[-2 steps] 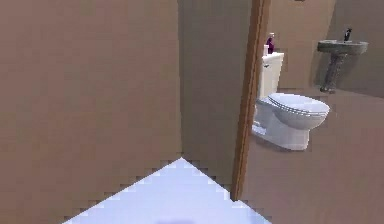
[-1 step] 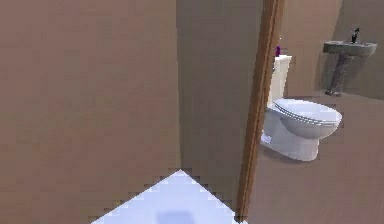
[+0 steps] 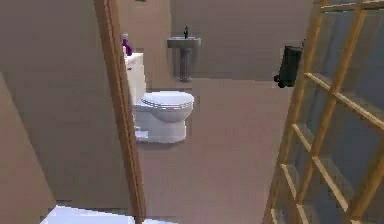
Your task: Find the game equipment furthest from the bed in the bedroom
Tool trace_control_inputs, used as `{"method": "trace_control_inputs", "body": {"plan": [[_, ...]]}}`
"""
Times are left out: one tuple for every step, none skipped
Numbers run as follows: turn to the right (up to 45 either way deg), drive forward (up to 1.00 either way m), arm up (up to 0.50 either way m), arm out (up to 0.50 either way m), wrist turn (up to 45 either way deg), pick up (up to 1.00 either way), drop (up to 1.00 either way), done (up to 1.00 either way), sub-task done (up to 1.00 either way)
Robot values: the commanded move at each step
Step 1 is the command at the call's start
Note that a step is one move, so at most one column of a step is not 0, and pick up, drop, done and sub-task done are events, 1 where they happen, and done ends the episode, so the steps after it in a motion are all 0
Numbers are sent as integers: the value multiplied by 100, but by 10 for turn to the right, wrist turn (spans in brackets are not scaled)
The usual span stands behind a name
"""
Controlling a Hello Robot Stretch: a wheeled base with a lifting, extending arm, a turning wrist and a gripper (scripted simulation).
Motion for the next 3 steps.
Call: {"method": "trace_control_inputs", "body": {"plan": [[0,100,0,0,0,0,0,0,0],[30,0,0,0,0,0,0,0,0],[0,30,0,0,0,0,0,0,0]]}}
